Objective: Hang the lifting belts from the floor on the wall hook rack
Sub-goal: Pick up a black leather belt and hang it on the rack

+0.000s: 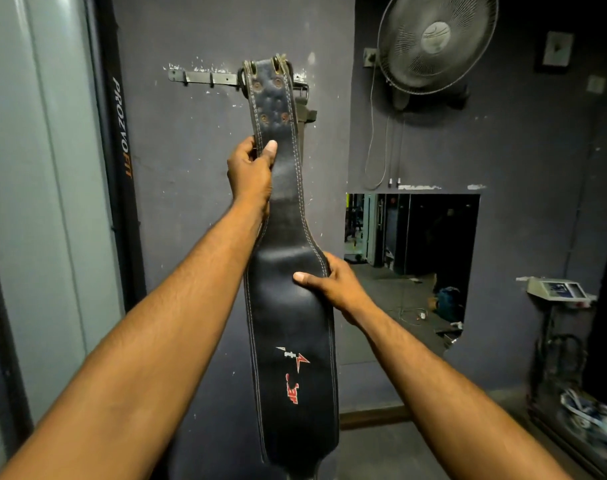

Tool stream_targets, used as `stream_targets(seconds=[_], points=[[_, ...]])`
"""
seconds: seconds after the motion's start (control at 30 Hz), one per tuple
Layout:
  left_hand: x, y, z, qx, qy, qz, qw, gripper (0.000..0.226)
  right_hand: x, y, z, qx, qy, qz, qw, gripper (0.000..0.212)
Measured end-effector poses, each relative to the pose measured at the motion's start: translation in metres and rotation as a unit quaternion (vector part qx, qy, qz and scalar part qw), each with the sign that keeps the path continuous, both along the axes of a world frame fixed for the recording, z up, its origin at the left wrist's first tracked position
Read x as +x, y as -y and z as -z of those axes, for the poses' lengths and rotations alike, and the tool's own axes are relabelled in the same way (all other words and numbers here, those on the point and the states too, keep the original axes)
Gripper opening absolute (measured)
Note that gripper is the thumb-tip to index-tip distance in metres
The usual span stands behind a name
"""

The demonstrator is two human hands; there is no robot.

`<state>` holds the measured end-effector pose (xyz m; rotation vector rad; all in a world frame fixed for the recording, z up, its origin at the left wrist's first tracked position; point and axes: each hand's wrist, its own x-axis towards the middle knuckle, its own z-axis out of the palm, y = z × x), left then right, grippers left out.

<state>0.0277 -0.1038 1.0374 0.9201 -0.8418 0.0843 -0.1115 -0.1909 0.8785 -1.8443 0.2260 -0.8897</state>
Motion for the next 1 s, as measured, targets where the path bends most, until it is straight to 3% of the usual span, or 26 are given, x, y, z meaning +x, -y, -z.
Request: stream_targets(seconds=[0.2,0.4,0.53,0.73,1.0], points=[[0.001,0.001,0.003,-0.020,-0.008,-0.003,1.000,0.018,-0.027,0.011,0.028,0.044,-0.128,-0.096,0.986,0.044],[-0.021,0.010,0.001,-0.009,0.013,-0.009,1.000,0.017,-0.024,0.016,0.050,0.073,-0.090,-0.056,0.992,0.047],[-0.025,0.012,0.004,-0.001,-0.004,0.021,1.000,0.015,-0.037,0.023,0.064,0.021,-0.231,-0.084,0.969,0.048],[-0.030,0.009,0.002,0.015,-0.019,0.026,0.999,0.026,-0.035,0.021,0.079,0.014,-0.184,-0.045,0.982,0.041],[-0.033,0.013,0.017,0.029,-0.020,0.070,0.997,0.019,-0.036,0.034,0.082,-0.031,-0.288,-0.053,0.956,0.049]])
